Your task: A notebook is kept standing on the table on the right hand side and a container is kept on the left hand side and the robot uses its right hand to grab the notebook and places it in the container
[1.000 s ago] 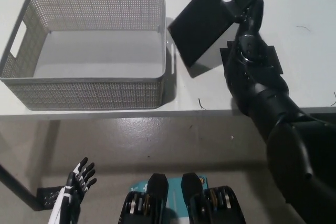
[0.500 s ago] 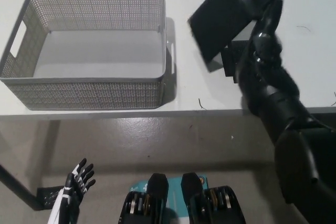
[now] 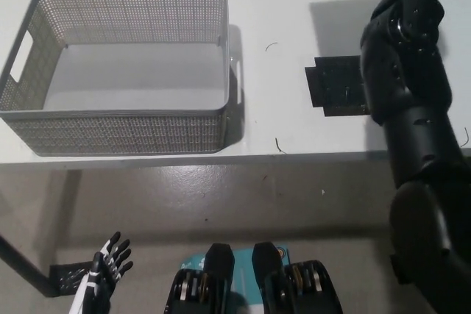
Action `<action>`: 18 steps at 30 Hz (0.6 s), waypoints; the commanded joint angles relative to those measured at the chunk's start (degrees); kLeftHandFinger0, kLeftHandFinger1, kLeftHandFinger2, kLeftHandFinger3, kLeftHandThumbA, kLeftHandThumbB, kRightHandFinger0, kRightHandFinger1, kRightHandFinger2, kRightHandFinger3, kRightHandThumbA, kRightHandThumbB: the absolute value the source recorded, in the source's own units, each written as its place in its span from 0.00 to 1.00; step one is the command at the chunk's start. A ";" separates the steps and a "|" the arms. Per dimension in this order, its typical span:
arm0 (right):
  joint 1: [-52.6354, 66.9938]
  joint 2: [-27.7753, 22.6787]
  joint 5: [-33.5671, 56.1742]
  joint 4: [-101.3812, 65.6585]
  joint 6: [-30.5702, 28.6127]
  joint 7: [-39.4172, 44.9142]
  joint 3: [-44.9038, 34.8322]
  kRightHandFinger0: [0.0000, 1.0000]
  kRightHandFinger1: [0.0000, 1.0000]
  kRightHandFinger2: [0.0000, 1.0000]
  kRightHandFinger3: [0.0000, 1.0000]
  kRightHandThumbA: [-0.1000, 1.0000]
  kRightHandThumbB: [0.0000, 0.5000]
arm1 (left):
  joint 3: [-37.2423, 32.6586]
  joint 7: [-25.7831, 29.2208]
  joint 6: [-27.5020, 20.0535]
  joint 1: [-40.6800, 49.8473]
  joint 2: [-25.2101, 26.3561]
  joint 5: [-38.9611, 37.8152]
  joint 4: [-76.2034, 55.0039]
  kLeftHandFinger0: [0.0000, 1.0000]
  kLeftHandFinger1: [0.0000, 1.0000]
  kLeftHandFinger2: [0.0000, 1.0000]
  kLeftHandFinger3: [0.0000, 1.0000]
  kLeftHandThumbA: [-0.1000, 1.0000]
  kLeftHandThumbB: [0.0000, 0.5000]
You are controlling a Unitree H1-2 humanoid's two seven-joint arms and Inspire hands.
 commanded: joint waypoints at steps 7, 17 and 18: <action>-5.42 8.11 -7.14 5.69 -0.55 -4.17 8.51 0.00 0.10 0.56 0.70 0.00 0.26 | -1.75 -2.15 -1.31 -0.55 0.54 -0.09 -0.36 1.00 1.00 1.00 1.00 1.00 0.48; -8.87 12.70 -6.22 19.55 -3.38 -3.21 12.13 0.00 0.03 0.51 0.35 0.00 0.25 | -2.36 -1.70 -0.24 -2.14 0.89 1.29 -0.34 1.00 1.00 1.00 1.00 1.00 0.44; -9.02 13.12 -6.35 20.24 -3.91 -3.74 12.33 0.00 0.09 0.58 0.41 0.00 0.24 | -2.47 -1.47 -0.41 -2.14 0.86 1.76 -0.25 1.00 1.00 1.00 1.00 1.00 0.42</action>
